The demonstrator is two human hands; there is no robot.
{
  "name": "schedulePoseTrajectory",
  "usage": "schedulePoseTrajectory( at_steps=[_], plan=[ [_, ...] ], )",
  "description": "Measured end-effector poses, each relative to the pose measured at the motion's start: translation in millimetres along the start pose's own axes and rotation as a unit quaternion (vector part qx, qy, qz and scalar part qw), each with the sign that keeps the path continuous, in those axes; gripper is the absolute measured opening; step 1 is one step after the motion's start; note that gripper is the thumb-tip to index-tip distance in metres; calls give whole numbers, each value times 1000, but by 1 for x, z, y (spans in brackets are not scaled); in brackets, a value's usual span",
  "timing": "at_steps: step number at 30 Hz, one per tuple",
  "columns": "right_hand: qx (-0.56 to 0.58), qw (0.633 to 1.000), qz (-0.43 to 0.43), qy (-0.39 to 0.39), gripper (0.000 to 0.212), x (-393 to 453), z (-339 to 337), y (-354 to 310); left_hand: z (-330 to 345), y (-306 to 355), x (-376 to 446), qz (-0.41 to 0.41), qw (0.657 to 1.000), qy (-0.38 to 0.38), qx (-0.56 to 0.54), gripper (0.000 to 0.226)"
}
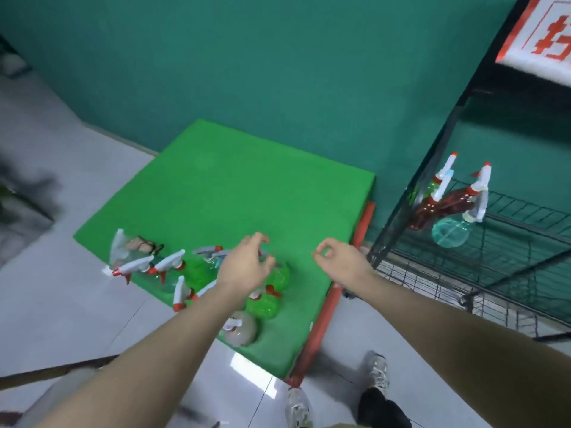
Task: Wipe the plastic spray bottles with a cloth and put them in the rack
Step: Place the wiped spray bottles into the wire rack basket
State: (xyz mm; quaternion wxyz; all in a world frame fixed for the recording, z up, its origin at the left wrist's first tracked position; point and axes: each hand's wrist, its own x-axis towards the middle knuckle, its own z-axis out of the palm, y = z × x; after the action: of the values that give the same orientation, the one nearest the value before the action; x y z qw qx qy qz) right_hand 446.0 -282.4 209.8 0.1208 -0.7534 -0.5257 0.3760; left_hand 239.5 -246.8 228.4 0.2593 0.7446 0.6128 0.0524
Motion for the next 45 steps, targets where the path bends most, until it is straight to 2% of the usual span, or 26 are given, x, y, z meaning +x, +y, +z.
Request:
schedulePoseTrajectory(
  at_steps=[3, 6, 9, 12, 17, 21, 24, 29, 34, 41, 45],
  plan=[
    [-27, 998, -18, -45, 18, 15, 28, -16, 1, -33, -14, -16, 1000, -21, 17, 44],
    [-27, 996, -41, -73, 33, 29, 52, -29, 12, -58, -16, -8, 997, -48, 56, 57],
    [-59, 994, -55, -79, 44, 45, 68, -41, 28, -70, -16, 23, 983, -106, 147, 63],
    [-88, 991, -71, -73, 44, 63, 83, -52, 44, -77, -12, 36, 974, -151, 163, 63],
    [-99, 991, -58, -70, 47, 85, 109, -58, 66, -86, -7, 16, 993, -94, 70, 26],
    [-88, 992, -48, -73, 27, 96, 120, -52, 71, -89, -5, 6, 996, -69, 53, 18],
    [-72, 995, -48, -45, 23, 98, 117, -47, 71, -93, -4, -6, 998, -45, 50, 12],
    [-22, 998, -54, -2, 27, 94, 89, -38, 58, -83, -5, 4, 999, -18, 38, 15],
    [46, 997, -47, 33, 20, 66, 32, -21, 36, -47, 8, 26, 999, -15, -14, 16],
    [80, 986, -24, 142, 19, -3, -69, 13, 13, 40, 28, 89, 992, -24, -83, 21],
    [86, 974, 19, 210, 19, -41, -115, 39, 11, 102, 31, 127, 983, -35, -127, 27]
  ],
)
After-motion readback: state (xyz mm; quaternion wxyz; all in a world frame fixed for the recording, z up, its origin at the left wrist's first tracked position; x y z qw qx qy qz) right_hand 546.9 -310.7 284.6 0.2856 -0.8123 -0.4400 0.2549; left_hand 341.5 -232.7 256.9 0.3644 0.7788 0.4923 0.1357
